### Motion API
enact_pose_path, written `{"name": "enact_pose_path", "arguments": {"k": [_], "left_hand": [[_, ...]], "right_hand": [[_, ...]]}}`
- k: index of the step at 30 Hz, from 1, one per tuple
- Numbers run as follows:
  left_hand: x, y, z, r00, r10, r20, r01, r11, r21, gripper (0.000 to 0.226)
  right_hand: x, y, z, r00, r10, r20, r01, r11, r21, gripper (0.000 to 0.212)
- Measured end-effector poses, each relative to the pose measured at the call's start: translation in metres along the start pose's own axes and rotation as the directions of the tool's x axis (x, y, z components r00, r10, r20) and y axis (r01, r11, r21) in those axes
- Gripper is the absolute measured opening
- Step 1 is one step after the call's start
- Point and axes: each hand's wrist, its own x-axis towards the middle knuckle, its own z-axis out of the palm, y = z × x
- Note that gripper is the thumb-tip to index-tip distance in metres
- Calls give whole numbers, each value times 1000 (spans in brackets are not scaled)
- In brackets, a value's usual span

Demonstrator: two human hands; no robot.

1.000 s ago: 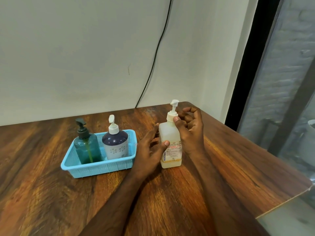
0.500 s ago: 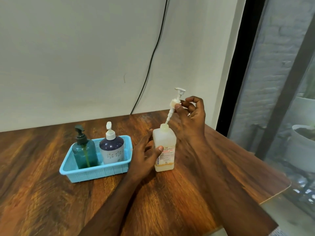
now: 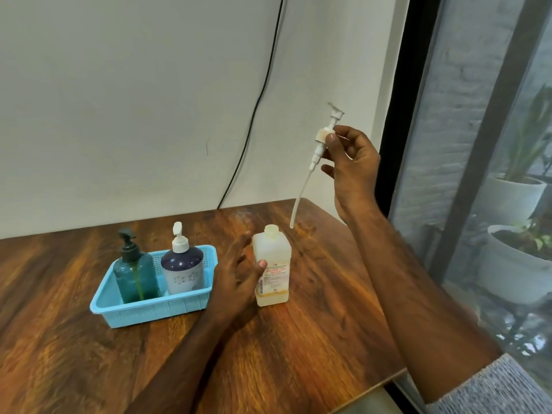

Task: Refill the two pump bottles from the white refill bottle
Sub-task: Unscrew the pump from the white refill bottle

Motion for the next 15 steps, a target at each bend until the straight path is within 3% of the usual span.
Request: {"name": "enact_pose_path", "arguments": {"k": [3, 7, 11, 15], "left_hand": [[1, -2, 0, 1000, -7, 3, 7, 1000, -1, 60], [3, -5, 1, 1000, -4, 9, 3, 999, 42, 64], [4, -6, -1, 999, 49, -2, -49, 996, 74, 65], [4, -7, -2, 997, 72, -36, -69, 993, 93, 60]], "right_hand": [[3, 2, -8, 998, 14, 58, -7, 992, -124, 10], [-13, 30, -25, 962, 138, 237, -32, 916, -400, 10], [-41, 64, -50, 883, 342, 322, -18, 709, -705, 9], [-67, 91, -77, 770, 559, 306, 5, 475, -880, 13]]}}
